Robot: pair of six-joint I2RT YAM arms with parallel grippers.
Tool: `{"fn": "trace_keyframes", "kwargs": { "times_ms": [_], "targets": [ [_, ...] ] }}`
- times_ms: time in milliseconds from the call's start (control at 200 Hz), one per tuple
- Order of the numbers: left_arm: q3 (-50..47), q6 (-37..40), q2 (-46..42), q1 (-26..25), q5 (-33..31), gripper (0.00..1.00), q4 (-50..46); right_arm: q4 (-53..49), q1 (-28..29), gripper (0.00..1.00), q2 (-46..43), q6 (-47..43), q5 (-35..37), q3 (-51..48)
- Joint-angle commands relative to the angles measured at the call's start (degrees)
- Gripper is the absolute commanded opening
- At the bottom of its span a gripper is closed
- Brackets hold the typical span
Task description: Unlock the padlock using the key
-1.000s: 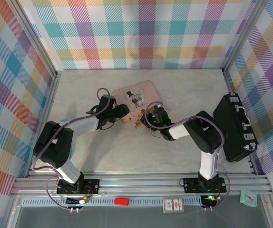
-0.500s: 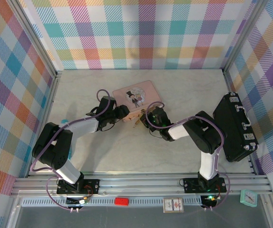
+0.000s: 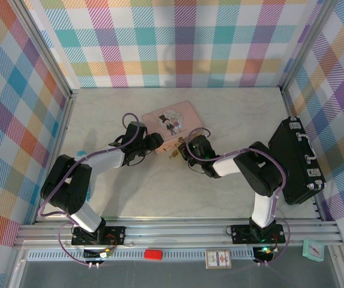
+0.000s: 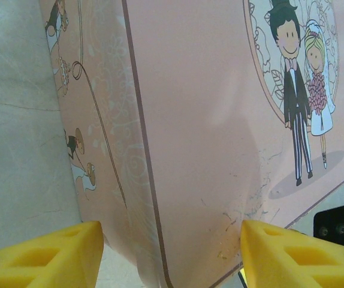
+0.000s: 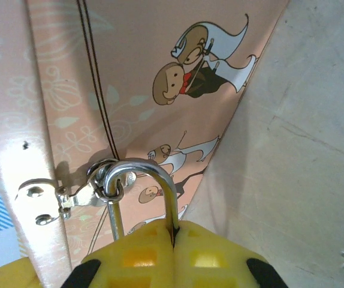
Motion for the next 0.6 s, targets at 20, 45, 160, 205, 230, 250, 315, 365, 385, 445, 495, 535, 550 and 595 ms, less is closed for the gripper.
{"fn": "trace_keyframes", "kwargs": {
  "times_ms": [20, 45, 160, 205, 230, 250, 315, 365, 385, 445, 495, 535, 550, 595],
  "targets": [
    [-1.6, -0.3, 0.5, -0.5, -1.1, 0.61, -3.1, 1.6, -0.4, 0.00, -1.2, 2.9, 4.6, 1.3],
    [-1.5, -0.3, 0.5, -0.6, -1.1, 0.61, -3.1, 1.6, -0.4, 0.00, -1.2, 3.1, 4.9, 1.3],
    [-1.3, -0.3, 0.5, -0.5, -1.3, 0.61, -3.6, 2.5, -0.4, 0.00, -0.9, 3.8, 6.1, 0.8],
    [-1.3, -0.2, 0.3, -0.6, -1.2, 0.61, -3.6, 2.6, -0.4, 0.00, -0.8, 3.9, 6.1, 1.0],
    [-1.2, -0.3, 0.3, -0.6, -1.3, 0.61, -3.7, 2.6, -0.4, 0.00, -0.8, 3.9, 6.1, 1.1],
    [-1.2, -0.3, 0.2, -0.6, -1.3, 0.61, -3.7, 2.6, -0.4, 0.00, -0.9, 4.0, 6.2, 1.0],
    [-1.3, -0.3, 0.1, -0.6, -1.3, 0.61, -3.6, 3.2, -0.3, 0.00, -0.8, 4.7, 7.2, 0.5],
    [-1.2, -0.3, 0.2, -0.6, -1.1, 0.61, -3.4, 3.7, -0.3, 0.00, -0.6, 5.7, 7.9, 0.3],
    [-1.3, -0.3, 0.3, -0.6, -1.0, 0.61, -3.2, 4.0, -0.3, 0.00, -0.4, 6.0, 8.1, 0.2],
    [-1.1, -0.2, 0.5, -0.6, -0.8, 0.61, -3.0, 4.9, -0.2, 0.00, 0.0, 6.7, 8.3, 0.5],
    [-1.1, -0.4, 0.8, -0.6, -0.8, 0.61, -2.8, 4.8, -0.2, 0.00, 0.1, 7.3, 8.8, 0.7],
    [-1.0, -0.5, 1.0, -0.5, -0.9, 0.61, -2.8, 4.6, -0.1, 0.00, 0.0, 7.9, 9.4, 0.7],
    [-1.0, -0.4, 1.0, -0.5, -0.9, 0.61, -2.7, 4.5, -0.1, 0.00, 0.0, 8.2, 9.7, 0.7],
    [-0.8, -0.6, 1.3, -0.6, -0.8, 0.61, -2.6, 4.4, -0.1, 0.00, 0.0, 8.9, 10.5, 0.6]
  ]
}}
